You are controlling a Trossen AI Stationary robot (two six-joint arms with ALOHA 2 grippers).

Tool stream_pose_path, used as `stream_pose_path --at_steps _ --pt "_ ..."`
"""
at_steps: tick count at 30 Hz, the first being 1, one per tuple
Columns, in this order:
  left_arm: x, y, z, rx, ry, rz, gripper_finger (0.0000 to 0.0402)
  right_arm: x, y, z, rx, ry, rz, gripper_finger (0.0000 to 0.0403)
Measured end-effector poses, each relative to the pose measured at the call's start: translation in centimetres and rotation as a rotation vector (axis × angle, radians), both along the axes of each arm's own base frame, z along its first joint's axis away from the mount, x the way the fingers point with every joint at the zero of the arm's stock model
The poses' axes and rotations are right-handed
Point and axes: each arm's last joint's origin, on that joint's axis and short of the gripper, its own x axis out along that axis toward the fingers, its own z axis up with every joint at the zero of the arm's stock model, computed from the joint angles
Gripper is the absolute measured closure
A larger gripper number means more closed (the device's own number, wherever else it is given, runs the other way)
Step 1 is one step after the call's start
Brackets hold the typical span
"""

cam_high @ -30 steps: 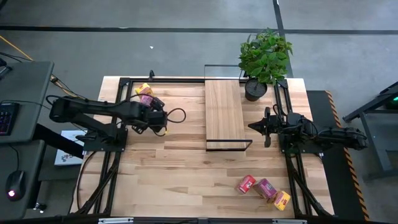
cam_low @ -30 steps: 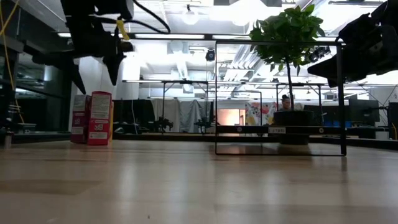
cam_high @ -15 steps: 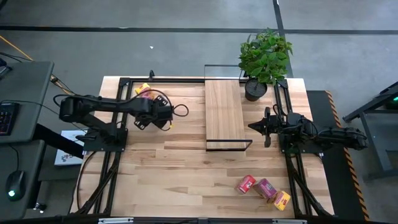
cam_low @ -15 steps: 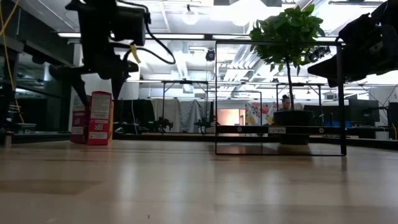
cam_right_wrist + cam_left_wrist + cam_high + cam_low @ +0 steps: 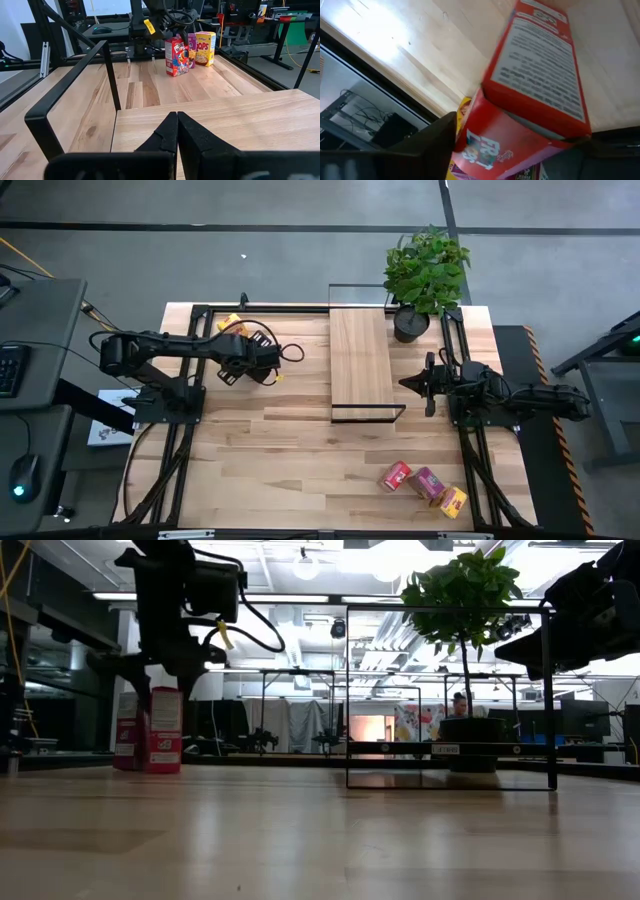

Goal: Stack cereal on shelf
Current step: Put the top red cereal box on the shelf

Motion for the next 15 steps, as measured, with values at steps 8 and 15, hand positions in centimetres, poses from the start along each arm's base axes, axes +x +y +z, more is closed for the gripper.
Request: stream_pose_path --at_steps 8,15 --pt "0.0 0.0 0.0 0.004 -0.003 0.004 0.0240 0.0 0.0 0.0 0.000 0.000 0.000 0.0402" --pt "0.7 0.3 1.5 0.090 -0.027 -0.015 0.0267 0.0 0.0 0.0 0.000 0.000 0.000 0.0402"
